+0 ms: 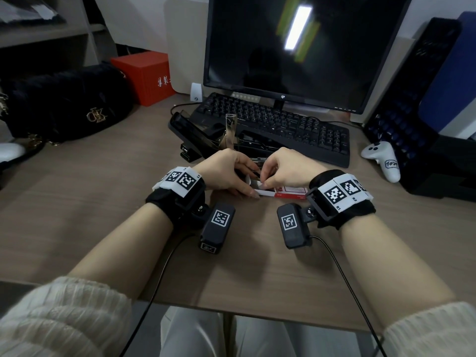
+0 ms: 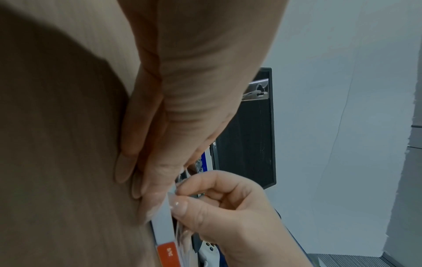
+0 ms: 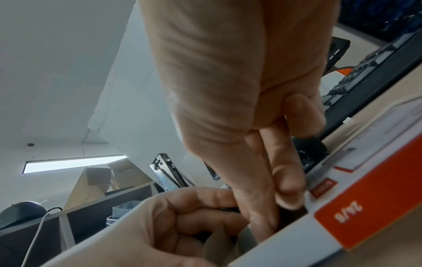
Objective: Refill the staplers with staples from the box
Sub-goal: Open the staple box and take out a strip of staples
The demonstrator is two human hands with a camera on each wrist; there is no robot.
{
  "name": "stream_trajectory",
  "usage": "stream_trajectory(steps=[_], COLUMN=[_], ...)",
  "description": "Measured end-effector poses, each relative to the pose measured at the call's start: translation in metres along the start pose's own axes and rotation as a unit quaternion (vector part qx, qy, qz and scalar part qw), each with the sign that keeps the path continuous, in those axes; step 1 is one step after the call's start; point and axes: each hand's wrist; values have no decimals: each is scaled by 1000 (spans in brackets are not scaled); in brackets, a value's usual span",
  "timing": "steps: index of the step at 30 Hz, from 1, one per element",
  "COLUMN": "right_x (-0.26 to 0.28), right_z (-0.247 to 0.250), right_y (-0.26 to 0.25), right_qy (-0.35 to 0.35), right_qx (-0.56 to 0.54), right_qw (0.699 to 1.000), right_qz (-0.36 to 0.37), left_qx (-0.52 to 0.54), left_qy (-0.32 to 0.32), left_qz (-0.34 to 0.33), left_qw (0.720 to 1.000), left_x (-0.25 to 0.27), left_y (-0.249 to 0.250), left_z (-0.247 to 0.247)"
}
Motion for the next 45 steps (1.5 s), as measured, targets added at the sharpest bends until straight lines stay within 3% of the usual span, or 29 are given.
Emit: stream_trajectory(steps=[6, 13, 19, 28, 39, 45], right_x=[0, 3, 4, 5, 8, 8], right_z=[-1, 2, 3, 4, 8, 5], right_y=[6, 10, 10, 13, 12, 15], right_qy=[-28, -14, -4, 12, 49, 64], right_qx=[-45, -16, -74, -70, -120, -156], right_qw=[999, 1000, 997, 997, 991, 985], right_qz=[-1, 14, 5, 12, 42, 47], left_qx=[-7, 0, 1, 48, 76, 30], left_qy=[-2, -12, -7, -19, 19, 23], left_qz=[4, 9, 12, 15, -24, -38], left_qw=[1000, 1000, 1000, 999, 997, 999], left_x=[1, 2, 4, 5, 4, 6], left_y=[1, 2, 4, 6, 6, 8], left_z=[1, 1, 1, -1, -1, 3])
Point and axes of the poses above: each hand's wrist, its own x-axis away from the middle knuckle, its own z-axis out of the back of the hand, y = z × x, and after that the axes turned 6 degrees about z, right-handed
